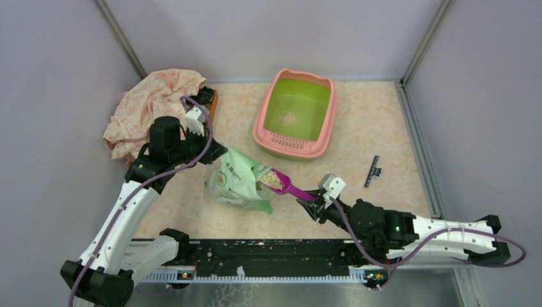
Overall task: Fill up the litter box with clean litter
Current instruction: 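Scoop the cat litter from the cat litter bag.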
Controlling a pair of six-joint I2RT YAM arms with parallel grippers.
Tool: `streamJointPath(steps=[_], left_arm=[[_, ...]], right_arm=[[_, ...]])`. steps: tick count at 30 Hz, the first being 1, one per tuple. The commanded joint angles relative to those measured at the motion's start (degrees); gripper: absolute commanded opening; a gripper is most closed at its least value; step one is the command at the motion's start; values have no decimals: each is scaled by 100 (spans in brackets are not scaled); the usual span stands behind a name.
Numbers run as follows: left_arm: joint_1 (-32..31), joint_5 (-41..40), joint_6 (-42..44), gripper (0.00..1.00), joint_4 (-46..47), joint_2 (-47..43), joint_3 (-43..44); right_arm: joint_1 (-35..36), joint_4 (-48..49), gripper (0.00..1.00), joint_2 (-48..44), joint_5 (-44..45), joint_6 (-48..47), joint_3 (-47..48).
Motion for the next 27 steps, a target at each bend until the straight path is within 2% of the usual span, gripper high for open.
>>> streamJointPath(steps=[1, 15, 27], left_arm=[[-11, 85, 40, 0, 78, -73, 303], [-11, 130, 3, 0, 73, 8, 365], [-10, 145, -50, 0, 94, 52, 408]], right_arm=[[21, -244, 0, -152, -10, 271, 107], [13, -847, 0, -69, -611, 800, 372], [21, -1250, 0, -111, -349, 829, 688]])
